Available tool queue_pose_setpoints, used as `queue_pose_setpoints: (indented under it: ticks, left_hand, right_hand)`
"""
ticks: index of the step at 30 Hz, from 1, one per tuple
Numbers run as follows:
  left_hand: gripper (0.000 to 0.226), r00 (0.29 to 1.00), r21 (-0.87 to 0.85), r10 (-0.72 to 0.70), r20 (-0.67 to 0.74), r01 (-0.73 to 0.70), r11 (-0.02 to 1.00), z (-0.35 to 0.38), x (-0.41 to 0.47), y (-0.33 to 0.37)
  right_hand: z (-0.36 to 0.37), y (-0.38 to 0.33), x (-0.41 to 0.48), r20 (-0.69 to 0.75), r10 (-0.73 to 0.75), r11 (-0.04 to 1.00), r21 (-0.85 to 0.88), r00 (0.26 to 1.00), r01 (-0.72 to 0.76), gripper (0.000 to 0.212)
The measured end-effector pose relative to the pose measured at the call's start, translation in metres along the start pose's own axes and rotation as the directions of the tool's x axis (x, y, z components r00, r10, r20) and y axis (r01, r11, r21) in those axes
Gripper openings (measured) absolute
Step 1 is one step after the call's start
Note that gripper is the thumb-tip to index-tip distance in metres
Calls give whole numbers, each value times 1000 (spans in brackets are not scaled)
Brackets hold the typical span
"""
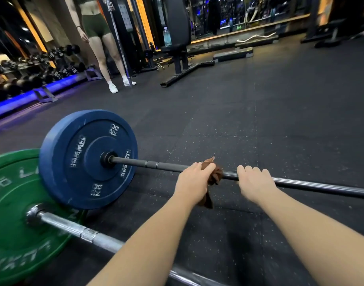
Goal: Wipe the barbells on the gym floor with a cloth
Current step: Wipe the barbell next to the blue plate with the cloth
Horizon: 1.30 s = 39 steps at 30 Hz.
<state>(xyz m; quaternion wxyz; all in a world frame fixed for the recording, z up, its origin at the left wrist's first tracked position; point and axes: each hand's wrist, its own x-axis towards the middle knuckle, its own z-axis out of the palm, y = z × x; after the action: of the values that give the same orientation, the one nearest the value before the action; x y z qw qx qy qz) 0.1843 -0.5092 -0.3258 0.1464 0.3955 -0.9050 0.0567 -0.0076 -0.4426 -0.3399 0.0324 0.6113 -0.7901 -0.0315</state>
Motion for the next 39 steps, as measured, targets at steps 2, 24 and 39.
queue_pose_setpoints:
  ticks: [2,24,39]
  left_hand:
    - [42,999,4,-34,5,34,999,-2,-4,-22]
    - [36,990,-68,-90,-105,83,994,18,-12,12]
    - [29,969,-110,-184,-163,168,980,13,-22,-116]
  right_hand:
    - [3,1,2,4,-6,1000,9,1000,6,28]
    - [-3,-8,3,71,69,997,17,995,-70,29]
    - [-9,-11,3,108,93,996,-11,990,-92,26]
